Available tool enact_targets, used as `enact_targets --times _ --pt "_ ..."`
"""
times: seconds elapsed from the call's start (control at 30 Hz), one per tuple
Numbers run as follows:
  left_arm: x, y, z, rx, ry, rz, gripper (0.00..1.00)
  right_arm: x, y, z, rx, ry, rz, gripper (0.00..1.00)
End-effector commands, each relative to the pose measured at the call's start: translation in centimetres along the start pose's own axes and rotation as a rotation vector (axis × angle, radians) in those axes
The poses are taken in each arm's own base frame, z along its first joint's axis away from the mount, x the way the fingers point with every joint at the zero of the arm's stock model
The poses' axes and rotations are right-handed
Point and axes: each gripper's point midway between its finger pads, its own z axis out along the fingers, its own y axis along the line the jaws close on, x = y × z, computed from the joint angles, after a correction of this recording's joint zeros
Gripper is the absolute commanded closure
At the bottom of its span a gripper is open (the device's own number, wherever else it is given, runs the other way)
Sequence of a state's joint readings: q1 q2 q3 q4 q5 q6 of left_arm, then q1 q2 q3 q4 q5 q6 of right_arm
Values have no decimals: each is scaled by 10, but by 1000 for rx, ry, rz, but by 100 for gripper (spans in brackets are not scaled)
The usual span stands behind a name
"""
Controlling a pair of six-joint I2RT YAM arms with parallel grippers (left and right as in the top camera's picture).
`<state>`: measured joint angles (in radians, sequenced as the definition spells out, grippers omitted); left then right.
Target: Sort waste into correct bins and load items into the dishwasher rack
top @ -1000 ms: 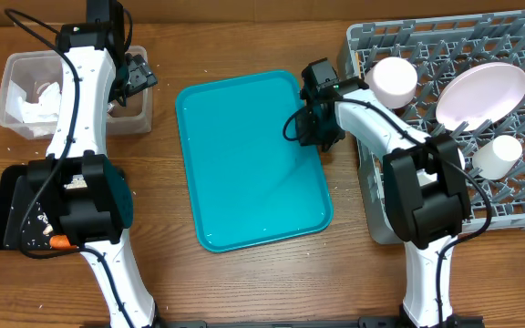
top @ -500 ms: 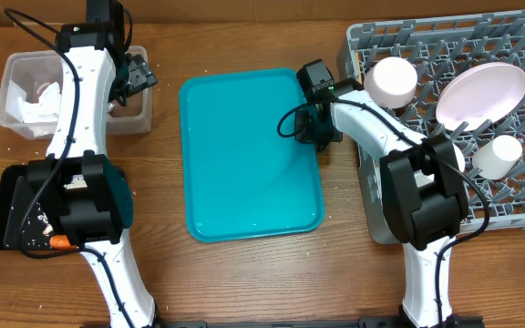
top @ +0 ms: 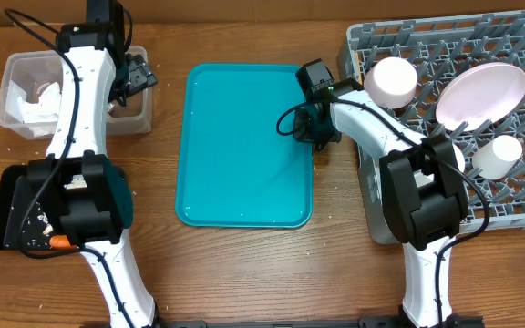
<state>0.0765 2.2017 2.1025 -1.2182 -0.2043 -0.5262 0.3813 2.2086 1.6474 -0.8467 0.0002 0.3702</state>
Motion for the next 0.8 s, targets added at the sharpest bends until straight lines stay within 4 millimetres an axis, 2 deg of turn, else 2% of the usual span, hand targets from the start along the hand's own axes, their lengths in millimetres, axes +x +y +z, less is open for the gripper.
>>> enact_targets --times 0.0,0.5,0.7,0.77 --pt "-6 -1 -8 16 -21 -31 0 4 -9 15 47 16 -103 89" --pt "-6 -2 -8 17 -21 -31 0 -10 -51 14 61 23 -184 91" --pt "-6 -2 -8 17 -21 -31 0 -11 -53 14 57 24 -189 91" --pt "-6 -1 -8 16 -21 -31 0 -11 -52 14 56 25 -189 87"
